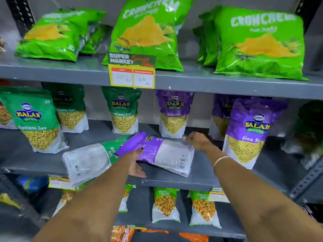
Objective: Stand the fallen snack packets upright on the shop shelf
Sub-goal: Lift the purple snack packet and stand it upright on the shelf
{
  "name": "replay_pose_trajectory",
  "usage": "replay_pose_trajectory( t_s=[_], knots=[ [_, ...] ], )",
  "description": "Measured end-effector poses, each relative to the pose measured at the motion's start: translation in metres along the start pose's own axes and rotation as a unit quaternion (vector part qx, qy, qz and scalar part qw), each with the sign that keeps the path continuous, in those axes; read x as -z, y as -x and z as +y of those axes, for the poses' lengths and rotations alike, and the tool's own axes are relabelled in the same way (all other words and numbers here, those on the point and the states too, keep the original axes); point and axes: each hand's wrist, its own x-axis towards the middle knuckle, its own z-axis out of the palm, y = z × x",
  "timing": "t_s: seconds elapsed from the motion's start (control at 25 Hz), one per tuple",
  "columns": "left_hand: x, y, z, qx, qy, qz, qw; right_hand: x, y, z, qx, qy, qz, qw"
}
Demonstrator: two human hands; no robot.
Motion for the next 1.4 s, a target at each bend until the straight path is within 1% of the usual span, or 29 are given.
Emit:
replay_pose_trajectory(
  t_s=[0.12, 0.2, 0.24, 0.28, 0.36, 0.44, 0.48, 0.56, 0.72, 0.8, 0.88, 0.92, 1.04, 1.08, 1.16, 1.24, 1.28, 1.36, 1.4],
  knots=[
    [-0.023, -0.016, 0.0, -0.035, 0.124, -0.009, 0.992, -0.006, -0.029, 0.015, -0.001, -0.059, -0.037, 0.998],
    [-0.032, -0.03, -0.003, -0.052, 0.171, -0.001, 0.984, -0.015, -0.041, 0.018, -0.015, -0.118, -0.102, 0.988],
    [-0.031, -0.032, -0.003, -0.052, 0.184, 0.007, 0.982, -0.016, -0.042, 0.016, -0.039, -0.148, -0.141, 0.978],
    [-0.031, -0.032, -0.003, -0.047, 0.189, 0.004, 0.981, -0.018, -0.045, 0.017, -0.063, -0.176, -0.178, 0.966],
    [-0.027, -0.032, 0.0, -0.046, 0.16, -0.012, 0.986, -0.012, -0.045, 0.017, -0.088, -0.189, -0.252, 0.945],
    [-0.025, -0.029, 0.008, -0.059, 0.132, -0.015, 0.989, -0.005, -0.044, 0.017, -0.082, -0.161, -0.287, 0.941],
    [-0.025, -0.027, 0.012, -0.072, 0.117, -0.011, 0.99, -0.004, -0.043, 0.016, -0.078, -0.15, -0.29, 0.942],
    [-0.026, -0.016, 0.022, -0.105, 0.08, 0.007, 0.991, -0.004, -0.04, 0.011, -0.074, -0.145, -0.28, 0.946],
    [-0.023, 0.009, 0.053, -0.19, -0.008, 0.035, 0.981, 0.003, -0.021, -0.01, -0.026, -0.18, -0.251, 0.951],
    [-0.022, 0.017, 0.069, -0.246, -0.055, 0.045, 0.967, -0.002, -0.015, -0.017, -0.011, -0.196, -0.184, 0.963],
    [-0.03, 0.019, 0.081, -0.303, -0.078, 0.05, 0.948, -0.015, -0.014, -0.017, 0.007, -0.209, -0.096, 0.973],
    [-0.035, 0.017, 0.085, -0.33, -0.093, 0.047, 0.938, -0.023, -0.015, -0.016, 0.002, -0.22, -0.043, 0.975],
    [-0.047, 0.006, 0.095, -0.392, -0.151, 0.031, 0.907, -0.038, -0.014, -0.013, -0.026, -0.26, 0.093, 0.961],
    [-0.048, 0.0, 0.098, -0.399, -0.169, 0.022, 0.901, -0.041, -0.012, -0.012, -0.038, -0.267, 0.121, 0.955],
    [-0.049, -0.011, 0.099, -0.401, -0.198, 0.015, 0.894, -0.048, -0.009, -0.007, -0.05, -0.289, 0.142, 0.946],
    [-0.05, -0.019, 0.097, -0.399, -0.227, 0.015, 0.888, -0.054, -0.004, -0.004, -0.066, -0.298, 0.133, 0.943],
    [-0.05, -0.019, 0.096, -0.395, -0.241, -0.001, 0.887, -0.056, -0.004, -0.002, -0.075, -0.3, 0.131, 0.942],
    [-0.049, -0.014, 0.092, -0.348, -0.265, -0.043, 0.898, -0.058, -0.006, 0.002, -0.085, -0.302, 0.131, 0.941],
    [-0.048, -0.014, 0.089, -0.319, -0.274, -0.047, 0.906, -0.056, -0.006, 0.002, -0.089, -0.297, 0.123, 0.943]
  ],
)
